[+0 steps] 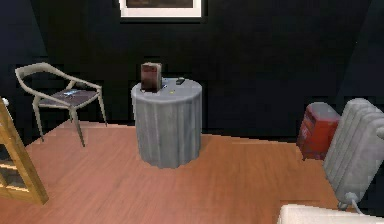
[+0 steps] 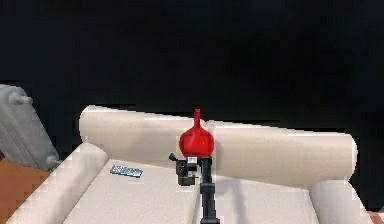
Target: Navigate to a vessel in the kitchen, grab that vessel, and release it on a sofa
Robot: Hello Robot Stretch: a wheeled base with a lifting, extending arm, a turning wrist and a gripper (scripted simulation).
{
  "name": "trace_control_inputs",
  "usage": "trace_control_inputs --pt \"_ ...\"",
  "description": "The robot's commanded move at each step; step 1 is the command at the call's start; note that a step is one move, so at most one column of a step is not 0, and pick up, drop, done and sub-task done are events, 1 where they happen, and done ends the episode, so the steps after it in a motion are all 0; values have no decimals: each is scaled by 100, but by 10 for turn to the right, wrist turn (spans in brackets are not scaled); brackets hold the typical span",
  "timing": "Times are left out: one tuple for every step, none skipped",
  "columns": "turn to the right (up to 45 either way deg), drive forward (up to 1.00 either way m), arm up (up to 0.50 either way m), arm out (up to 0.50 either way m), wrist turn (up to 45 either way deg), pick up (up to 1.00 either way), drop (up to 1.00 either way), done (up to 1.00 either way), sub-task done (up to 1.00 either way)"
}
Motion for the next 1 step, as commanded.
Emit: trace_control_inputs --pt "0 0 -32 0 0 0 0 0 0"
